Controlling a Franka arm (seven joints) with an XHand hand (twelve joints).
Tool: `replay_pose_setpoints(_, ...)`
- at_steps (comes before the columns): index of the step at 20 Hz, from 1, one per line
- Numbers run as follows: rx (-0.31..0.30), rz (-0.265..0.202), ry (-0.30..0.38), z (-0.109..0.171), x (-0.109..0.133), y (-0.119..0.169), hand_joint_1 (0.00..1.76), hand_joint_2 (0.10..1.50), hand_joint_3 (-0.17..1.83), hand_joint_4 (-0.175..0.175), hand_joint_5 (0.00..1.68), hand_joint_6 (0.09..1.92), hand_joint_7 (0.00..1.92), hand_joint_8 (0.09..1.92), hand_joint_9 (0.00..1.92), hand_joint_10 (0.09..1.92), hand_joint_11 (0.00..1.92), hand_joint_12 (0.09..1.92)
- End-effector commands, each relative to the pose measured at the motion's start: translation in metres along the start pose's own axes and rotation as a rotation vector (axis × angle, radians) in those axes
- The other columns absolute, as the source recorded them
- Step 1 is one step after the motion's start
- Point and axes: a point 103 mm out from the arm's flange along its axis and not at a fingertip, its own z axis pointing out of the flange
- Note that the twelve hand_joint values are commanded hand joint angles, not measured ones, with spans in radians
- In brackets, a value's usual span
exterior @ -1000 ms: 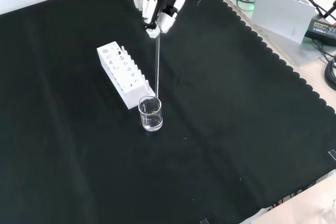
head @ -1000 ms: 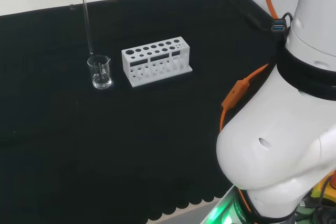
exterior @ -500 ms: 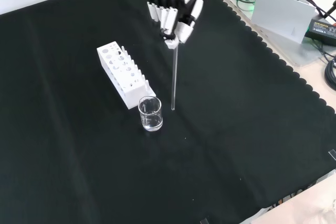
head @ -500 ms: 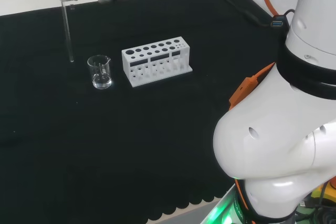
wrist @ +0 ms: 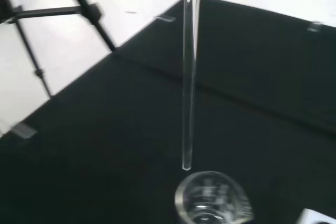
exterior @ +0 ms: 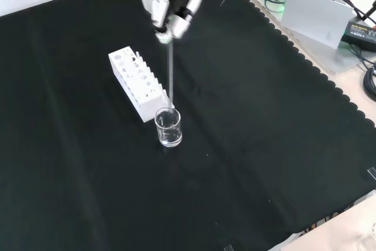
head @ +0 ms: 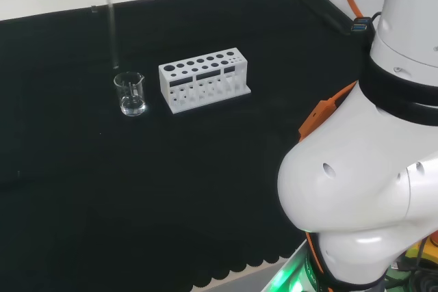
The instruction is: Stir in the beaker to the left of the white test tube rack with the glass rod.
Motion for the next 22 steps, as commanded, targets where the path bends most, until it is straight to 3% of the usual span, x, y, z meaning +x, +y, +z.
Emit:
replay_pose_setpoints(1,-0.020,0.047,0.013,0.0017,-0.0293,-0.0018,1.18,1.15,-0.17,-0.175,1.08,0.89,1.55,0.74,1.74,0.58,1.68,0.91)
replay_pose_setpoints(22,0.026,0.044,-0.008,0.0058,-0.0336,-0.0013,1.18,1.15,-0.17,-0.175,1.08,0.89,1.55,0.74,1.74,0.58,1.69,0.91)
